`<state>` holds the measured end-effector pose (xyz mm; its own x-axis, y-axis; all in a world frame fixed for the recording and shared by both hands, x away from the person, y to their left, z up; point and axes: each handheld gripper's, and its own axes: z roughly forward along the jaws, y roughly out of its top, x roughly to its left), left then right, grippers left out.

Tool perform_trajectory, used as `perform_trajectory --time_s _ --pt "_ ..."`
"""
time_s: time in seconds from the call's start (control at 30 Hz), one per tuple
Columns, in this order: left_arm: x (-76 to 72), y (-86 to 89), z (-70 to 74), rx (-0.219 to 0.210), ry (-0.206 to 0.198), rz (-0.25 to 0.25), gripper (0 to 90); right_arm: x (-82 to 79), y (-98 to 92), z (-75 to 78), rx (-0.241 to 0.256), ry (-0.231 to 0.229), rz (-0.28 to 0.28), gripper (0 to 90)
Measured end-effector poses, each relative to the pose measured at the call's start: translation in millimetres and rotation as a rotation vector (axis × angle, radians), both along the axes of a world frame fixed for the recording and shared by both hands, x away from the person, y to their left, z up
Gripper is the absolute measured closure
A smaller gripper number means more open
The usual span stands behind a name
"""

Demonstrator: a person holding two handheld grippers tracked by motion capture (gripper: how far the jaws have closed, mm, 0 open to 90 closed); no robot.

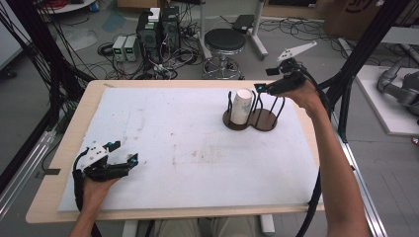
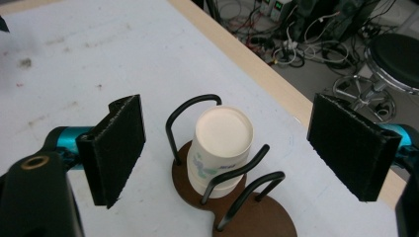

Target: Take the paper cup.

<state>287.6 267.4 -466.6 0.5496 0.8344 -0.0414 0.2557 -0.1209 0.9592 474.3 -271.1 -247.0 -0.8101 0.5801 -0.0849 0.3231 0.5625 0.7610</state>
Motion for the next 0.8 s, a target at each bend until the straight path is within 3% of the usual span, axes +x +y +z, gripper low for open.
perform_trajectory --time_s 0.23,0.53,0.8 --pt "0.4 -0.5 0.3 0.013 0.008 -0.005 16.0 24.4 18.7 -1.7 -0.083 0.052 0.046 15.3" --pt "0.6 -3.0 0.2 0.029 0.004 -0.006 16.0 50.6 43.4 -23.5 -0.219 0.154 0.078 15.4" --pt "0.3 -4.0 0.4 0.041 0.005 -0.010 16.0 62.3 53.9 -38.8 -0.269 0.200 0.084 15.5"
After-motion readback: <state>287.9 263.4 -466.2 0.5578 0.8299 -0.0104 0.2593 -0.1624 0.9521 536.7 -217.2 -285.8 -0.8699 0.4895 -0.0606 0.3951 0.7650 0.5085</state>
